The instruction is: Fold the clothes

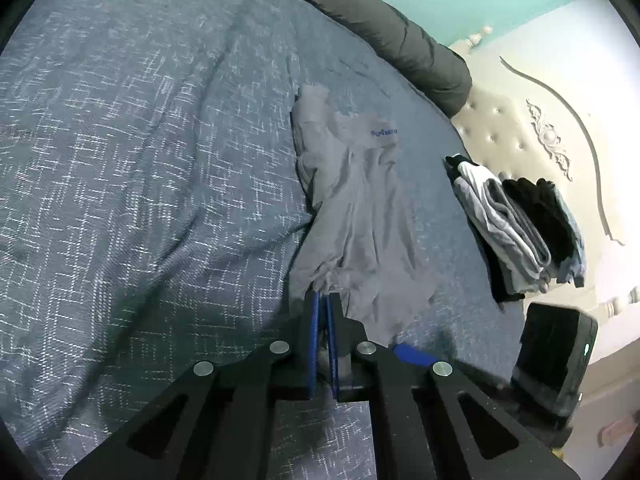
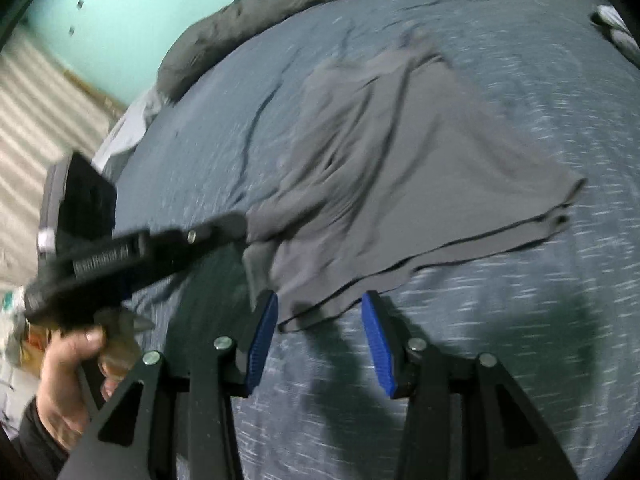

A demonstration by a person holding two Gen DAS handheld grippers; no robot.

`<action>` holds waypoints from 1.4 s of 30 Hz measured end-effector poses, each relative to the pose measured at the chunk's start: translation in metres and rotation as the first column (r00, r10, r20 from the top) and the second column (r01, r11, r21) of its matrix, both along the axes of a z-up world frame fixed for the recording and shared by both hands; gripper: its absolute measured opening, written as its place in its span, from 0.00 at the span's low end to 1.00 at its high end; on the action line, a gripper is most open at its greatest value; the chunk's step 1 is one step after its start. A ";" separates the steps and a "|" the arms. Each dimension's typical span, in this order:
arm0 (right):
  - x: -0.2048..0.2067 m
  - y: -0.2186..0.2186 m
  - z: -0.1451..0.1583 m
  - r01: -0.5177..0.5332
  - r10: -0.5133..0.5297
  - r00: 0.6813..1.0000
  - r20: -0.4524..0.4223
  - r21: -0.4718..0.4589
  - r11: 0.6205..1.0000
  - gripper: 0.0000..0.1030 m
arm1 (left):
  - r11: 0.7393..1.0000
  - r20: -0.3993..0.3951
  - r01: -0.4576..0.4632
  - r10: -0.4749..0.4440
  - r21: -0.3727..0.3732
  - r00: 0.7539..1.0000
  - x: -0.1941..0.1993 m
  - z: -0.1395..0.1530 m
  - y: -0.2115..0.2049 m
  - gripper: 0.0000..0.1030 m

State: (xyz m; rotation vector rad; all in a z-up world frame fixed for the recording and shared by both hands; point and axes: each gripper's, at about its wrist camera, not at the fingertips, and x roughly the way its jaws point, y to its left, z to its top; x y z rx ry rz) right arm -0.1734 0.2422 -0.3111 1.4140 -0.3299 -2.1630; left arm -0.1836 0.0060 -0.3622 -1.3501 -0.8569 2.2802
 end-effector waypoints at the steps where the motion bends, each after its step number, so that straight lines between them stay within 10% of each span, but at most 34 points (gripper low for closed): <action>1: 0.001 -0.005 -0.001 -0.012 0.012 1.000 -0.002 0.007 1.000 0.43 | 1.000 0.000 -0.003 0.003 0.001 1.000 0.000 0.000 -0.002 0.04; 11: 0.000 -0.027 -0.002 -0.052 0.056 0.997 -0.053 0.074 0.996 0.49 | 1.000 0.004 -0.010 0.010 0.006 1.000 -0.001 0.000 -0.004 0.04; 14: 0.002 -0.027 -0.001 -0.058 0.065 0.996 -0.068 0.093 0.994 0.14 | 1.000 -0.001 -0.010 0.010 -0.001 1.000 0.000 0.001 -0.005 0.04; 18: 0.005 -0.027 0.000 -0.066 0.076 0.993 -0.088 0.119 0.991 0.04 | 1.000 -0.006 -0.015 0.015 -0.009 1.000 0.001 0.003 -0.006 0.04; 34: 0.010 -0.019 0.002 -0.088 0.091 0.995 -0.037 0.087 0.992 0.04 | 0.999 -0.015 0.039 -0.039 -0.002 0.999 0.001 0.013 0.007 0.01; 42: 0.006 -0.005 0.009 -0.030 0.034 0.999 -0.033 0.109 0.994 0.36 | 0.999 0.000 0.051 -0.051 -0.015 0.999 -0.005 0.007 0.013 0.05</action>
